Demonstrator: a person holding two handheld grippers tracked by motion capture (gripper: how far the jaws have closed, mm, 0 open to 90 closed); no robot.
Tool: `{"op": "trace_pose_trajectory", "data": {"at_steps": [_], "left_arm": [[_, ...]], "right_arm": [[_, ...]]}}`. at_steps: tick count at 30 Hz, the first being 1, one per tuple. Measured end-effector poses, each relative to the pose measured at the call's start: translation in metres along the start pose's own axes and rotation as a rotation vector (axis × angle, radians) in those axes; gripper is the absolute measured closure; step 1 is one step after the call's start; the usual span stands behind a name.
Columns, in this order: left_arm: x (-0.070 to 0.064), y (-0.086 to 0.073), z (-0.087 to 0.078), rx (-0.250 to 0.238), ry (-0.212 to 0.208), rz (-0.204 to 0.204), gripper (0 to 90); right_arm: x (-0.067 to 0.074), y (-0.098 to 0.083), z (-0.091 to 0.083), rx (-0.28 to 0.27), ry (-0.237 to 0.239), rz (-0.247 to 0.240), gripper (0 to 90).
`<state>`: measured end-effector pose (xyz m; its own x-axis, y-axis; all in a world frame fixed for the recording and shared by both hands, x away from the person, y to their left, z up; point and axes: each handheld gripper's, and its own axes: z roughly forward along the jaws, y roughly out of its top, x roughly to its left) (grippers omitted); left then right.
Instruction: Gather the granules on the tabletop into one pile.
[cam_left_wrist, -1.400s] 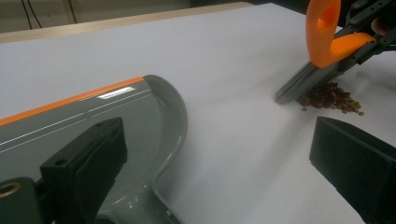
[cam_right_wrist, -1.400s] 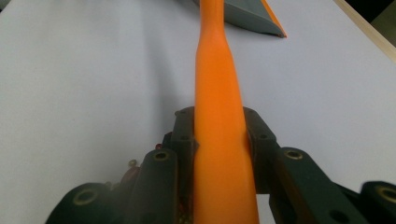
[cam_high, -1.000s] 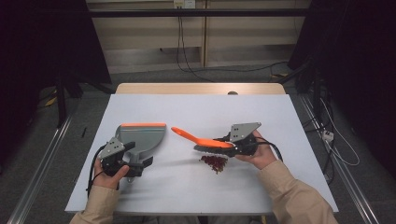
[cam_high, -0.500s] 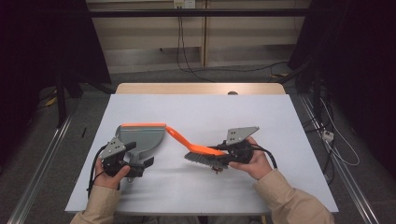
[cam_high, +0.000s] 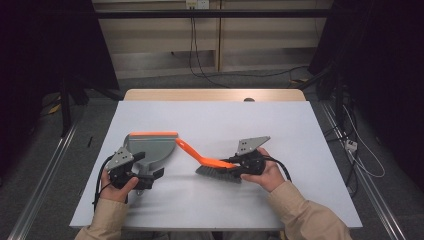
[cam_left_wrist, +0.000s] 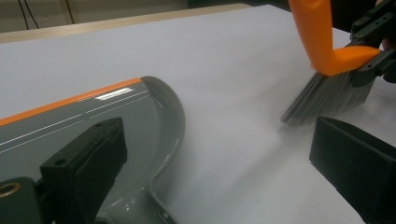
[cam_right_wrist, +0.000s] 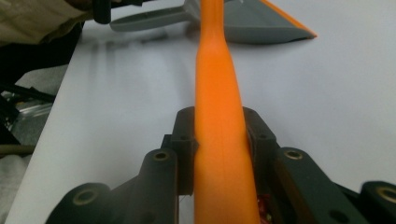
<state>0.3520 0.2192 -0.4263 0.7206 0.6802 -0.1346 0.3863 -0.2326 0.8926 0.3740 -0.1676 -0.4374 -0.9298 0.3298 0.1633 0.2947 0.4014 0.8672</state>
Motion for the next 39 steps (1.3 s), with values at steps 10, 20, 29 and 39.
{"op": "trace_pose_trajectory", "data": {"at_steps": [10, 20, 29, 39], "left_arm": [[-0.001, 0.000, 0.001, 0.004, -0.002, 0.004, 4.0], [-0.002, 0.001, 0.002, 0.008, -0.004, 0.012, 4.0], [-0.002, 0.000, 0.001, 0.009, -0.004, 0.015, 4.0], [-0.003, 0.000, 0.001, 0.009, -0.002, 0.018, 4.0]], "right_arm": [[-0.003, 0.012, -0.011, -0.066, -0.087, 0.045, 71.0], [0.017, 0.022, 0.012, -0.110, -0.284, 0.218, 71.0], [0.026, 0.018, 0.047, -0.099, -0.318, 0.372, 71.0], [0.019, 0.006, 0.026, -0.084, -0.388, 0.445, 71.0]]}}
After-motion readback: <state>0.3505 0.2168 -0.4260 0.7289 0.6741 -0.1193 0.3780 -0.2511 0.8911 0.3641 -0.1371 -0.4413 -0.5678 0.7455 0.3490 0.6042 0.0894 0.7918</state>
